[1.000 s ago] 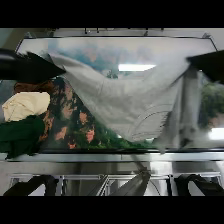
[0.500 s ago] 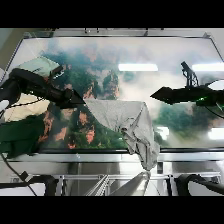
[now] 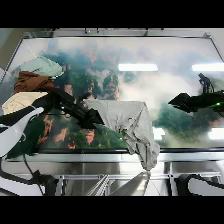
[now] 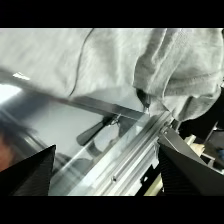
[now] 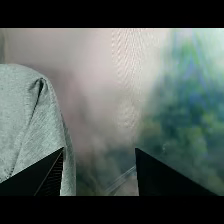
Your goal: Fold the shirts.
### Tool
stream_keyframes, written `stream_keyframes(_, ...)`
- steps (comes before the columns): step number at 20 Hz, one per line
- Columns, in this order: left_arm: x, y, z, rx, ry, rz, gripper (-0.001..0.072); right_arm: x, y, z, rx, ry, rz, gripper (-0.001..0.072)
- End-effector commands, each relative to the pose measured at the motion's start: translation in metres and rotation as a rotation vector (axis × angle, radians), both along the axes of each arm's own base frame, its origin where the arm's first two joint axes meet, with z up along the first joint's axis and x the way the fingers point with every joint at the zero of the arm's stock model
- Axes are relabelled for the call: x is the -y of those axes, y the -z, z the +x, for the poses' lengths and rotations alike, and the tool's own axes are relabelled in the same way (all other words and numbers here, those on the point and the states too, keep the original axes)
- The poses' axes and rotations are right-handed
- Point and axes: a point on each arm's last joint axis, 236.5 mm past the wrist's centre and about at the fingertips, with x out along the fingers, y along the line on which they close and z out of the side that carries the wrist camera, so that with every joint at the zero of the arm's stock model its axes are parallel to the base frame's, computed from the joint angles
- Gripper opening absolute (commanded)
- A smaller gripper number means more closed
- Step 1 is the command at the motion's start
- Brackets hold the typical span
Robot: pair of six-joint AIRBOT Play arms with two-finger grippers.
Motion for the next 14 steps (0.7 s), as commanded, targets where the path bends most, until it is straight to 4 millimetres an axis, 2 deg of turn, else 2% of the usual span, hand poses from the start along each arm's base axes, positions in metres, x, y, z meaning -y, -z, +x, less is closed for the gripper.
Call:
stream_keyframes(1, 0.044, 0.021, -0.005, 0.007, 0.093, 0.019, 0.0692, -0.007, -0.001, -0.01, -0.034, -0.031, 0.027, 0.0481)
stream_keyframes(3, 0.058, 0.027, -0.005, -0.018, 0.139, 0.017, 0.0666, -0.012, -0.003, -0.017, -0.052, -0.054, 0.045, 0.0481)
stream_keyframes(4, 0.062, 0.027, -0.003, -0.026, 0.161, 0.008, 0.0458, -0.013, -0.003, -0.02, -0.058, -0.065, 0.05, 0.0481)
stream_keyframes(5, 0.064, 0.025, 0.0, -0.033, 0.179, -0.004, 0.0193, -0.015, -0.004, -0.023, -0.067, -0.076, 0.056, 0.0481)
stream_keyframes(6, 0.066, 0.021, 0.004, -0.036, 0.192, -0.014, -0.0001, -0.016, -0.004, -0.025, -0.072, -0.082, 0.06, 0.0481)
stream_keyframes(9, 0.065, 0.002, 0.023, 0.0, 0.204, -0.047, 0.0005, -0.02, -0.002, -0.034, -0.113, -0.088, 0.08, 0.048)
stream_keyframes(12, 0.057, -0.016, 0.04, 0.026, 0.202, -0.072, 0.0006, -0.038, 0.013, -0.075, -0.254, -0.078, 0.152, 0.0453)
stream_keyframes(13, 0.052, -0.019, 0.042, 0.017, 0.2, -0.076, 0.0007, -0.043, 0.021, -0.09, -0.284, -0.073, 0.161, 0.0394)
stream_keyframes(14, 0.048, -0.022, 0.039, -0.009, 0.2, -0.075, 0.0011, -0.045, 0.029, -0.101, -0.301, -0.062, 0.155, 0.0366)
